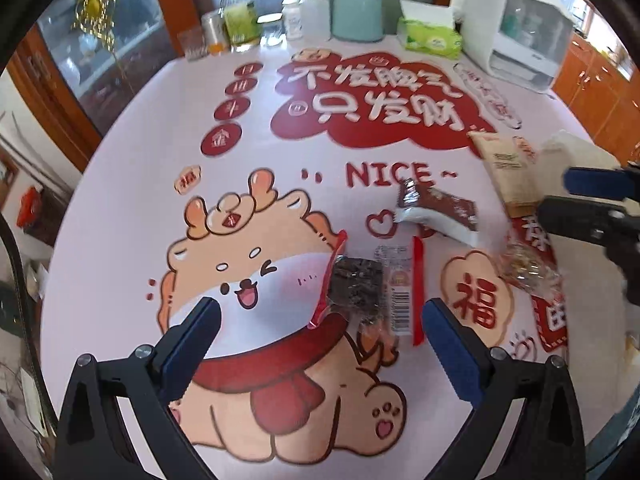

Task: Organize snacks
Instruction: 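Move both tools back over the remaining snacks on the table, then grasp the dark snack pack with the left tool while the right grasps the brown foil candy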

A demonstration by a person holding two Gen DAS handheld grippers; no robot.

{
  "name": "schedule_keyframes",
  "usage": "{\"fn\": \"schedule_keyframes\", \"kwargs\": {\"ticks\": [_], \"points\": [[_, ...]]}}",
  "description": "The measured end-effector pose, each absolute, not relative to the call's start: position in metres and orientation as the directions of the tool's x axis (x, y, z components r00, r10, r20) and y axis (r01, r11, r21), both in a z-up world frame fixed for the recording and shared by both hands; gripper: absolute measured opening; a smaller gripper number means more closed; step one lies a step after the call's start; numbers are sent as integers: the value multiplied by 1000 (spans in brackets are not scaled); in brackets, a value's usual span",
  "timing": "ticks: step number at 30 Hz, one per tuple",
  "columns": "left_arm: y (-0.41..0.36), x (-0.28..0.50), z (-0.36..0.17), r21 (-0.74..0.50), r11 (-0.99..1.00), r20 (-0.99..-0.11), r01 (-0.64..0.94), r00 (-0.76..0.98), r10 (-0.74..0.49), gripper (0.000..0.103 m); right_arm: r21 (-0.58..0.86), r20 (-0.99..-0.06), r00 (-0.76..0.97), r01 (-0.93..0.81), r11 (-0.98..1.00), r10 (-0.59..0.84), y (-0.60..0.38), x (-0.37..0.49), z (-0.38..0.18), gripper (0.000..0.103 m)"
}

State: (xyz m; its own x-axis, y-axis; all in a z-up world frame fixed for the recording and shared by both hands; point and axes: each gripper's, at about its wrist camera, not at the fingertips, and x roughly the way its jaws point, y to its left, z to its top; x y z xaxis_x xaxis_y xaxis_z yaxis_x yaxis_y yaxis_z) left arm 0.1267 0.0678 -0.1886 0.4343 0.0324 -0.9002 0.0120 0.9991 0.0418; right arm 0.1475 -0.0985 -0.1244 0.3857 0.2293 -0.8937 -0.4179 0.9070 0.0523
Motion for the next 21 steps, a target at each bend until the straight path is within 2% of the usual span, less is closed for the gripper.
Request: {"fn": "schedule_keyframes", "kwargs": {"ticks": [6, 14, 19, 21], "points": [[82, 145, -224, -23, 999, -933, -44, 359, -6, 100, 27, -951, 252, -507, 861, 178, -61, 189, -174, 57], [91, 158, -245, -98, 992, -949, -76, 308, -70, 99, -65, -982, 184, -570, 819, 50, -34, 223, -222, 57], [88, 168, -252, -135, 988, -955, -70, 277, -110, 99, -5, -987, 135, -582, 813, 91, -34, 230, -232, 56], [84, 170, -252, -118, 992, -956, -55, 275, -98, 99, 4, -986, 133, -589, 808, 103, -34, 230, -232, 50]]}}
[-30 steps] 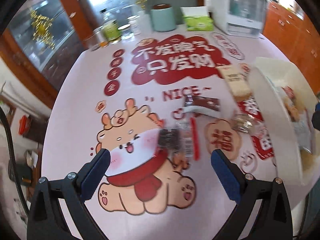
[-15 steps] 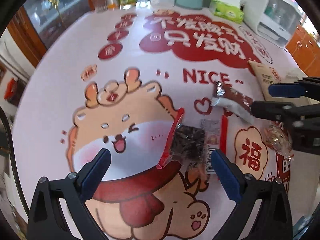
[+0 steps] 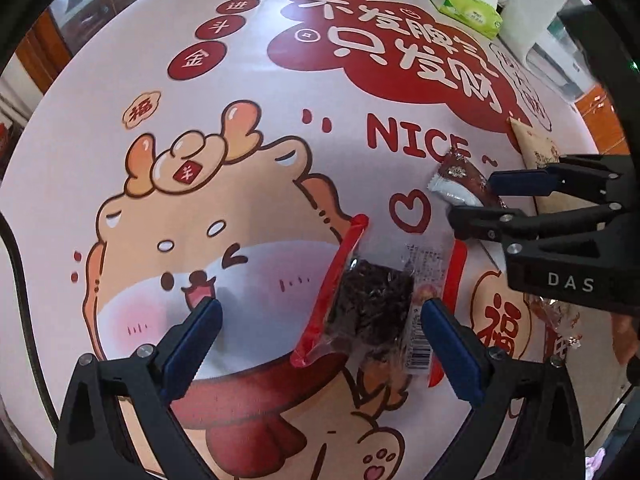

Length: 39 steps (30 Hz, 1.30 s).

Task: Organize snacks
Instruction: 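Grasp the dark snack pack with the left tool while the right grasps the brown foil candy, then drop the dark snack pack into the tray with the left tool while the right drops the foil candy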

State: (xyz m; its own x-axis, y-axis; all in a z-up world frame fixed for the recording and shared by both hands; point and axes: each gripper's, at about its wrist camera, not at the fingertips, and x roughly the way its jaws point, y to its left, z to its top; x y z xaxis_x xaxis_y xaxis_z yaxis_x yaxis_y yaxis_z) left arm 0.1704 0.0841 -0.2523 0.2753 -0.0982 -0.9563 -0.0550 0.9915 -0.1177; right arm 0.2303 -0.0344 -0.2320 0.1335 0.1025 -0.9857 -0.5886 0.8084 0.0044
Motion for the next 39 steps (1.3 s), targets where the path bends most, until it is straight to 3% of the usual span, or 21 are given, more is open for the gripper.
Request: {"fn": "schedule_keyframes", "kwargs": {"ticks": [1, 3, 6, 16, 25, 32, 39], "points": [[82, 171, -252, -111, 993, -957, -47, 274, -94, 97, 6, -985, 135, -595, 803, 107, -34, 230, -232, 42], [79, 172, -250, -88, 996, -956, -30, 285, -76, 83, 6, -986, 130, -601, 799, 105, -34, 230, -231, 37], [70, 172, -244, -56, 998, -952, 22, 300, -60, 41, 29, -986, 117, -573, 819, 117, -36, 232, -232, 35], [75, 163, -230, -75, 997, -948, -10, 312, -68, 40, 118, -973, 112, -515, 849, 203, -55, 219, -216, 33], [69, 143, -156, -74, 997, -893, 20, 444, -75, 40, 221, -908, 227, -455, 863, 353, -88, 181, -141, 33], [27, 119, -94, -85, 989, -830, 125, 539, -139, 40, 276, -843, 366, -336, 900, 395, -133, 125, -94, 33], [-49, 104, -57, -79, 956, -789, 284, 568, -234, 40, 295, -811, 478, -163, 942, 337, -225, 69, -65, 33]]}}
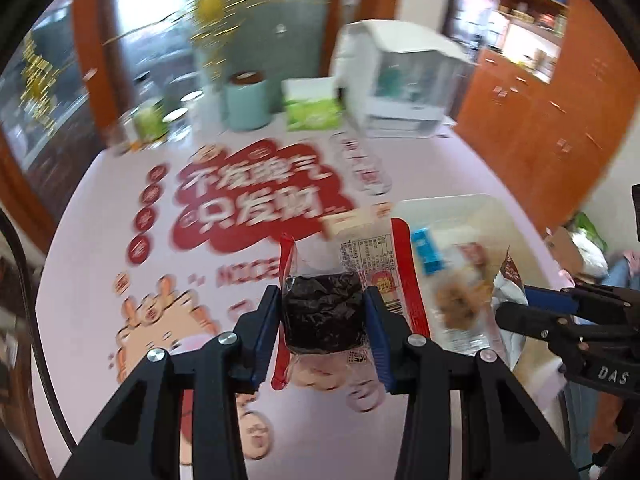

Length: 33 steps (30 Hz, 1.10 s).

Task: Organize snacks
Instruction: 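Drop the dark snack pack into the tray with the left tool while the right drops the foil candy, then move both tools to the beige cracker pack and nut bag beside the tray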

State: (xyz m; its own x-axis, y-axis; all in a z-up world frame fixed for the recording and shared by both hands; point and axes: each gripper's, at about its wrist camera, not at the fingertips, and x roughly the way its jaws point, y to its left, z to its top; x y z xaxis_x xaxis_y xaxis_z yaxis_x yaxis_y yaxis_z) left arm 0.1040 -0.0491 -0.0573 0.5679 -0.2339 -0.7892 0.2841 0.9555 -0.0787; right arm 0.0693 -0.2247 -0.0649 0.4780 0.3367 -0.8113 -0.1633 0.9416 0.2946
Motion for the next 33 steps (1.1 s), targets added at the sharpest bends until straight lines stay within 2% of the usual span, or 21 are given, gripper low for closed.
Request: {"fn": "schedule_keyframes", "kwargs": {"ticks": [7, 13, 24, 25, 26, 28, 33], "points": [[-137, 108, -36, -49, 907, -767, 417, 566, -302, 40, 273, -788, 574, 4, 962, 221, -311, 47, -40, 33], [-193, 123, -25, -2, 884, -768, 468, 565, -301, 40, 271, -782, 604, 104, 957, 155, -361, 50, -33, 34], [-241, 164, -39, 47, 887, -804, 460, 544, -240, 43, 238, -790, 603, 140, 961, 108, -390, 84, -33, 35], [-241, 166, -41, 53, 886, -805, 461, 545, -236, 52, 232, -793, 600, 142, 962, 103, -390, 87, -35, 36], [-244, 169, -45, 61, 878, -813, 474, 534, -232, 76, 226, -799, 593, 141, 964, 101, -390, 93, -39, 37], [-243, 171, -49, 87, 880, -809, 467, 548, -211, 99, 221, -806, 583, 143, 965, 98, -391, 98, -44, 42], [-227, 182, -57, 89, 903, -822, 420, 543, -172, 100, 198, -819, 568, 150, 969, 79, -389, 105, -55, 46]]}}
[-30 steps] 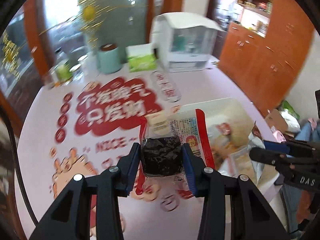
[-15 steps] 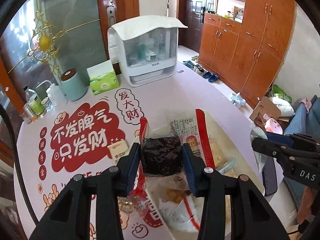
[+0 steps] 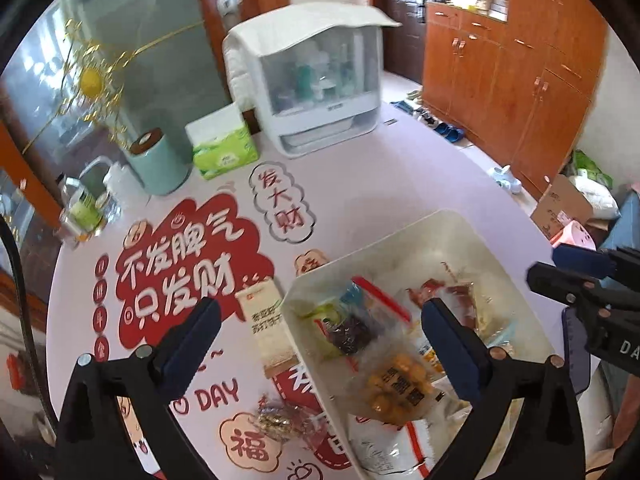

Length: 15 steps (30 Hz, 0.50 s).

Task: Organize snacks
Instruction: 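Move both tools to the beige cracker pack and nut bag beside the tray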

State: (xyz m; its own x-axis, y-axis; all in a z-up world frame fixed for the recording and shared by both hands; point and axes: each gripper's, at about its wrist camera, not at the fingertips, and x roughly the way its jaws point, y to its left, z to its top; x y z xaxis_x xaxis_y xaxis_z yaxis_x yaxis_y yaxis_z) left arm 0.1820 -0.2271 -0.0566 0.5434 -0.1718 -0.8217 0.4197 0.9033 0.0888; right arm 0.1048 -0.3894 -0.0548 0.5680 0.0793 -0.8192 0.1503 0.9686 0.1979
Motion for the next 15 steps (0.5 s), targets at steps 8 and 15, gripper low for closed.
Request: {"fn": "schedule_keyframes", "kwargs": {"ticks": [8, 15], "points": [[-192, 193, -48, 54, 926, -824, 373, 541, -169, 100, 215, -815, 569, 126, 968, 107, -384, 100, -55, 46], [-172, 193, -23, 167, 903, -794, 395, 597, -114, 100, 220, -800, 589, 119, 968, 109, -376, 92, -45, 46]]}}
